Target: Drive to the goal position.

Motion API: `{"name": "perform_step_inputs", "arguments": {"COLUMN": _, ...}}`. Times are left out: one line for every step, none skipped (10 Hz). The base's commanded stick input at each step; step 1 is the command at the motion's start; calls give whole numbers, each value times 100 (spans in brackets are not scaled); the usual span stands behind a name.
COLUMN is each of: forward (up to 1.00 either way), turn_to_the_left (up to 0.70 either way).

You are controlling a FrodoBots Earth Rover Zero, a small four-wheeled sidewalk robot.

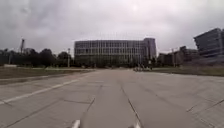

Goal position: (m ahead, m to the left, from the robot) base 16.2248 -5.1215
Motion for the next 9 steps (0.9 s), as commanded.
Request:
{"name": "perform_step_inputs", "arguments": {"forward": 85, "turn_to_the_left": 0}}
{"name": "perform_step_inputs", "arguments": {"forward": 85, "turn_to_the_left": 0}}
{"name": "perform_step_inputs", "arguments": {"forward": 85, "turn_to_the_left": 0}}
{"name": "perform_step_inputs", "arguments": {"forward": 85, "turn_to_the_left": 0}}
{"name": "perform_step_inputs", "arguments": {"forward": 85, "turn_to_the_left": 0}}
{"name": "perform_step_inputs", "arguments": {"forward": 85, "turn_to_the_left": 0}}
{"name": "perform_step_inputs", "arguments": {"forward": 85, "turn_to_the_left": 0}}
{"name": "perform_step_inputs", "arguments": {"forward": 85, "turn_to_the_left": 0}}
{"name": "perform_step_inputs", "arguments": {"forward": 85, "turn_to_the_left": 0}}
